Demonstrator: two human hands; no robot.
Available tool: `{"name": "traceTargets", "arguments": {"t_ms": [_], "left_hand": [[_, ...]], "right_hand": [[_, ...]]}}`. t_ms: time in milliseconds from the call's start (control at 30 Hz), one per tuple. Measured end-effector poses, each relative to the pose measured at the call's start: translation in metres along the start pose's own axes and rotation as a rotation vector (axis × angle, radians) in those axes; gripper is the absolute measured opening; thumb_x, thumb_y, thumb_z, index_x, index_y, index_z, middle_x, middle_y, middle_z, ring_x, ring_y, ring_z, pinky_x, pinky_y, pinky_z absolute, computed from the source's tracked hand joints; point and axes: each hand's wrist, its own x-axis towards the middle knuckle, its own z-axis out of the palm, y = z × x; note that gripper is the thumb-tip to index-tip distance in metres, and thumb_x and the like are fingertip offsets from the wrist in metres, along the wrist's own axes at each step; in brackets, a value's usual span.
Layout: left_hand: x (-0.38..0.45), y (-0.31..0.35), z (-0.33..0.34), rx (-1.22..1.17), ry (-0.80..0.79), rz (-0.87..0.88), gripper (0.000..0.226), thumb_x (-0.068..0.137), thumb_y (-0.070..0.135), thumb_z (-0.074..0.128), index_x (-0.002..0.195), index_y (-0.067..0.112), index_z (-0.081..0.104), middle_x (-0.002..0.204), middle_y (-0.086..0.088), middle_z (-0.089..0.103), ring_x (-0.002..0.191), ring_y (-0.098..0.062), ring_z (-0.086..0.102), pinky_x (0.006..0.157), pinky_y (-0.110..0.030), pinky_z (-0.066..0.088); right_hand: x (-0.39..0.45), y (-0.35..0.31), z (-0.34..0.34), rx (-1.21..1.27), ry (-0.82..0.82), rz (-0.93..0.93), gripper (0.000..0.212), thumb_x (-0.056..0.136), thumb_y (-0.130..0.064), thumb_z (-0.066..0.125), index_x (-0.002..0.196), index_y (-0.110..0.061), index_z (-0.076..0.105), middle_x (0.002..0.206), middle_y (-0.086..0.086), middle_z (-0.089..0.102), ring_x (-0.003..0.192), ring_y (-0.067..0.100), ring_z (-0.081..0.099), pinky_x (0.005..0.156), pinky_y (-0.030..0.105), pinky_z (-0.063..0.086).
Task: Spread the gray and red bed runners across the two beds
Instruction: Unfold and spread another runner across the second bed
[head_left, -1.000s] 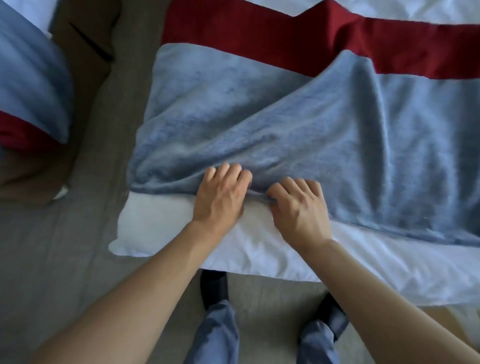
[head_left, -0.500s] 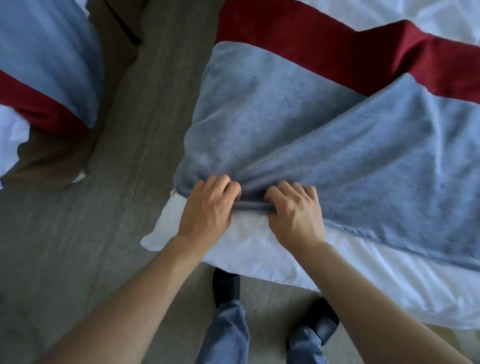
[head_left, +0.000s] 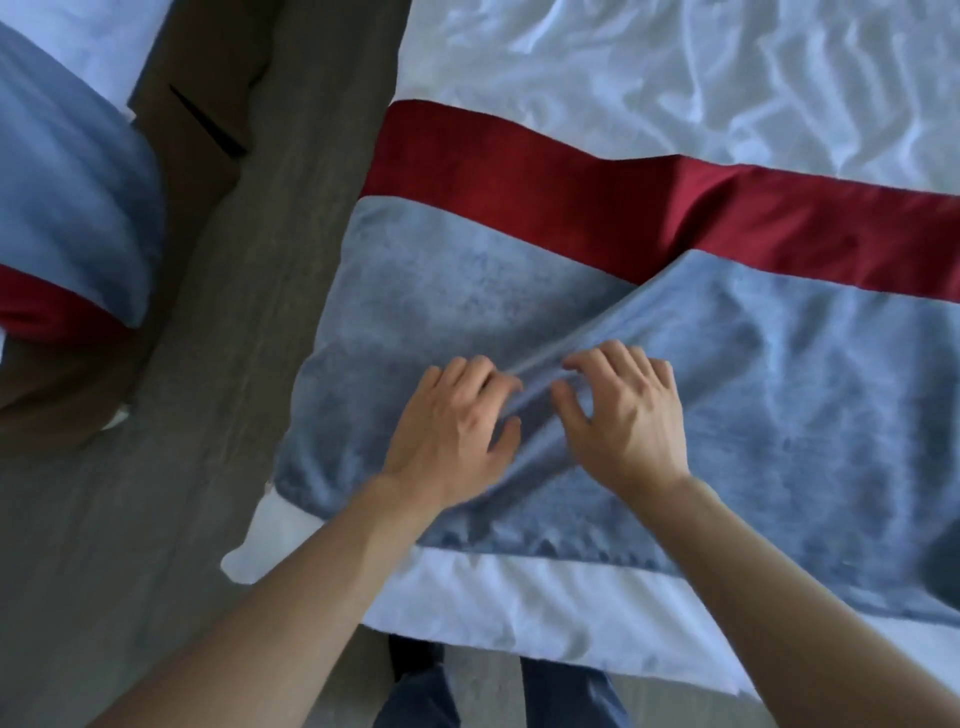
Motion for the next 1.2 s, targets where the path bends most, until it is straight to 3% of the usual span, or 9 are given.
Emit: {"name": "traceTargets", "arguments": {"t_ms": [133, 300, 467, 667, 733, 900, 1200], "left_hand": [[0.076, 0.002, 0.001, 0.032, 0.068, -0.056, 0.023, 0.084, 0.019, 0.063, 0.106, 0.012, 0.067, 0.098, -0.005, 0.060, 0.089, -0.028, 0.057, 0.075, -0.043, 0.044], [0.168, 0.003, -0.001, 0.144, 0.066, -0.108, 0.025, 0.088, 0.019, 0.062, 0.112, 0.014, 0.065, 0.106, -0.004, 0.060, 0.096, -0.029, 0.054, 0.079, -0.043, 0.042], [0.230, -0.015, -0.002, 0.238, 0.026, -0.190, 0.038, 0.091, 0.024, 0.060, 0.129, 0.017, 0.058, 0.124, -0.001, 0.057, 0.110, -0.026, 0.052, 0.089, -0.041, 0.041], [0.274, -0.060, -0.006, 0.298, -0.033, -0.194, 0.045, 0.091, 0.016, 0.057, 0.136, 0.016, 0.052, 0.136, -0.002, 0.051, 0.123, -0.026, 0.046, 0.095, -0.041, 0.036], [0.284, -0.071, -0.003, 0.291, -0.028, -0.185, 0.040, 0.091, 0.014, 0.057, 0.131, 0.017, 0.056, 0.129, -0.002, 0.055, 0.120, -0.026, 0.048, 0.096, -0.041, 0.034], [0.305, -0.092, -0.003, 0.251, -0.030, -0.172, 0.018, 0.089, 0.010, 0.055, 0.097, 0.022, 0.065, 0.094, 0.005, 0.062, 0.097, -0.022, 0.054, 0.088, -0.037, 0.030], [0.305, -0.147, -0.020, 0.238, 0.012, -0.171, 0.019, 0.088, 0.011, 0.050, 0.094, 0.021, 0.064, 0.091, 0.004, 0.063, 0.090, -0.023, 0.055, 0.085, -0.039, 0.030]], "right_hand": [[0.053, 0.057, -0.016, -0.021, 0.028, 0.058, 0.016, 0.091, -0.024, 0.062, 0.103, -0.014, 0.068, 0.097, 0.003, 0.066, 0.089, 0.028, 0.060, 0.086, 0.042, 0.041], [0.119, 0.108, -0.035, -0.030, 0.041, 0.018, 0.016, 0.089, -0.020, 0.065, 0.104, -0.014, 0.069, 0.097, 0.003, 0.065, 0.090, 0.029, 0.059, 0.085, 0.043, 0.041], [0.178, 0.120, -0.031, -0.054, 0.008, -0.069, 0.025, 0.088, -0.020, 0.063, 0.111, -0.014, 0.068, 0.105, 0.004, 0.065, 0.098, 0.029, 0.059, 0.090, 0.043, 0.041], [0.233, 0.105, -0.001, -0.090, -0.160, -0.055, 0.037, 0.092, -0.032, 0.058, 0.122, -0.012, 0.064, 0.113, 0.007, 0.065, 0.105, 0.030, 0.058, 0.102, 0.043, 0.036], [0.247, 0.101, 0.008, -0.137, -0.221, -0.034, 0.036, 0.093, -0.033, 0.054, 0.121, -0.013, 0.063, 0.112, 0.006, 0.065, 0.105, 0.028, 0.058, 0.103, 0.041, 0.034], [0.275, 0.093, 0.034, -0.206, -0.355, -0.002, 0.021, 0.089, -0.023, 0.052, 0.103, -0.013, 0.065, 0.102, 0.004, 0.065, 0.097, 0.027, 0.057, 0.097, 0.037, 0.030], [0.314, 0.048, 0.072, -0.181, -0.302, -0.096, 0.017, 0.088, -0.016, 0.050, 0.090, -0.012, 0.067, 0.090, 0.006, 0.067, 0.088, 0.031, 0.058, 0.085, 0.040, 0.034]]}}
